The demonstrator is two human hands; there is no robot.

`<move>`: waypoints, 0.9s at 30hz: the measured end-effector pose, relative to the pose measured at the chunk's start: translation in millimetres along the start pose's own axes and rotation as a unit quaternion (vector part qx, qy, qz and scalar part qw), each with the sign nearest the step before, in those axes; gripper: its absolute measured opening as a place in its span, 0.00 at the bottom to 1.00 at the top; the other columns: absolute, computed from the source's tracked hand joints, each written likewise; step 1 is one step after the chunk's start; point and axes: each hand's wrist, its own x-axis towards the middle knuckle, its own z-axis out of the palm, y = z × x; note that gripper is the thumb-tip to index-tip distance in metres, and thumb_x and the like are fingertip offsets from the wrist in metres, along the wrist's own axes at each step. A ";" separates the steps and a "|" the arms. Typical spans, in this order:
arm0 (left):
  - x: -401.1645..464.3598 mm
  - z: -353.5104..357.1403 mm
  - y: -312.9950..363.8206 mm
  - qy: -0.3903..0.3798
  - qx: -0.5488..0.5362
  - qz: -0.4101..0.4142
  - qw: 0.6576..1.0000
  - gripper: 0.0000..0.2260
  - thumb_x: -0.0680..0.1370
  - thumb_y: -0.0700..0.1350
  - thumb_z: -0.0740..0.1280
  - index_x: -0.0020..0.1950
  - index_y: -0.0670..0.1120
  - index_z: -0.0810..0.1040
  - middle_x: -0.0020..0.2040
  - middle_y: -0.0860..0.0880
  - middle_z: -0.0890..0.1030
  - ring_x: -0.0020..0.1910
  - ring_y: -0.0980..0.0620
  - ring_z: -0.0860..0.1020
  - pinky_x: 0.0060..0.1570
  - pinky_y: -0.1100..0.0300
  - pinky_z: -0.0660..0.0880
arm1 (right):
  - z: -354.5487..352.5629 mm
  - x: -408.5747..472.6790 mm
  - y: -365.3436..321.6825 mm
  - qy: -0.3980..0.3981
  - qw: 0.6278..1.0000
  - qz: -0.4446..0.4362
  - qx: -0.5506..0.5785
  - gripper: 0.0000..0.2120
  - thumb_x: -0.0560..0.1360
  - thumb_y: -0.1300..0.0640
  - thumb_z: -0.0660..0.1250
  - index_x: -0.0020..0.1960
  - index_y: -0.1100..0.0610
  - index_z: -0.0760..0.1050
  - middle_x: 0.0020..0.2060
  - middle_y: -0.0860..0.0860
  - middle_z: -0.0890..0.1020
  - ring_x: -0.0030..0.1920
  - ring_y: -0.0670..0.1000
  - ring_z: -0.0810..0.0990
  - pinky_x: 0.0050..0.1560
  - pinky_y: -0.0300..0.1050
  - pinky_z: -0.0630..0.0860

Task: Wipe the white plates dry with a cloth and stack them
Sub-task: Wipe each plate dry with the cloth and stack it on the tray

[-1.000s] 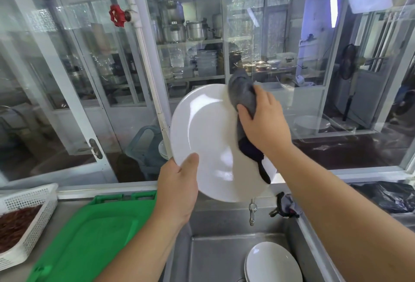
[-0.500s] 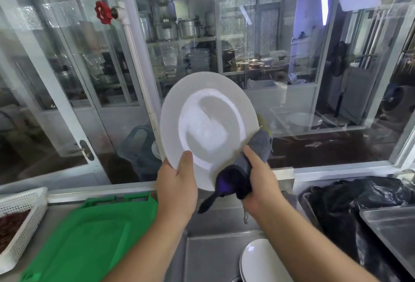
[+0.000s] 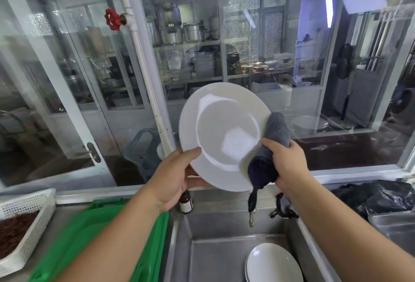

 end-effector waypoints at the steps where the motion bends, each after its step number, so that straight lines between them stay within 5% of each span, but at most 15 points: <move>1: 2.6 -2.7 3.9 0.001 0.005 -0.013 1.000 0.11 0.83 0.47 0.66 0.60 0.45 0.85 0.57 0.41 0.88 0.51 0.43 0.88 0.41 0.49 0.86 | -2.1 2.1 -4.6 -0.006 1.000 -0.011 -0.015 0.11 0.71 0.62 0.78 0.52 0.58 0.81 0.36 0.54 0.86 0.32 0.54 0.87 0.32 0.47 0.82; 9: 16.5 -21.4 16.2 -0.014 0.074 -0.034 0.997 0.11 0.87 0.44 0.63 0.67 0.46 0.79 0.56 0.41 0.88 0.52 0.40 0.88 0.39 0.47 0.86 | -15.0 10.8 -36.2 -0.056 0.987 -0.074 -0.133 0.10 0.70 0.58 0.79 0.49 0.54 0.82 0.36 0.52 0.87 0.34 0.52 0.87 0.33 0.46 0.82; 14: 22.3 -11.7 14.4 0.023 0.133 0.036 0.990 0.14 0.87 0.47 0.64 0.58 0.69 0.79 0.53 0.52 0.89 0.48 0.48 0.89 0.38 0.51 0.85 | -16.6 11.7 -44.9 -0.074 0.980 -0.091 -0.159 0.10 0.71 0.59 0.79 0.50 0.54 0.82 0.33 0.48 0.86 0.32 0.49 0.86 0.30 0.42 0.81; 19: 25.4 -6.6 9.7 0.048 0.102 -0.003 0.994 0.07 0.86 0.47 0.66 0.61 0.52 0.82 0.51 0.49 0.90 0.45 0.49 0.89 0.36 0.55 0.84 | -16.5 11.0 -46.6 -0.083 0.975 -0.105 -0.175 0.13 0.69 0.58 0.80 0.51 0.52 0.82 0.40 0.53 0.87 0.34 0.51 0.87 0.32 0.46 0.83; 27: 23.4 9.9 -11.5 0.123 0.073 0.079 0.987 0.06 0.82 0.46 0.68 0.52 0.51 0.86 0.50 0.52 0.90 0.51 0.49 0.87 0.43 0.58 0.83 | -7.1 -12.2 -31.4 -0.020 0.992 -0.106 -0.072 0.05 0.76 0.45 0.73 0.51 0.41 0.81 0.43 0.45 0.87 0.48 0.53 0.88 0.51 0.59 0.86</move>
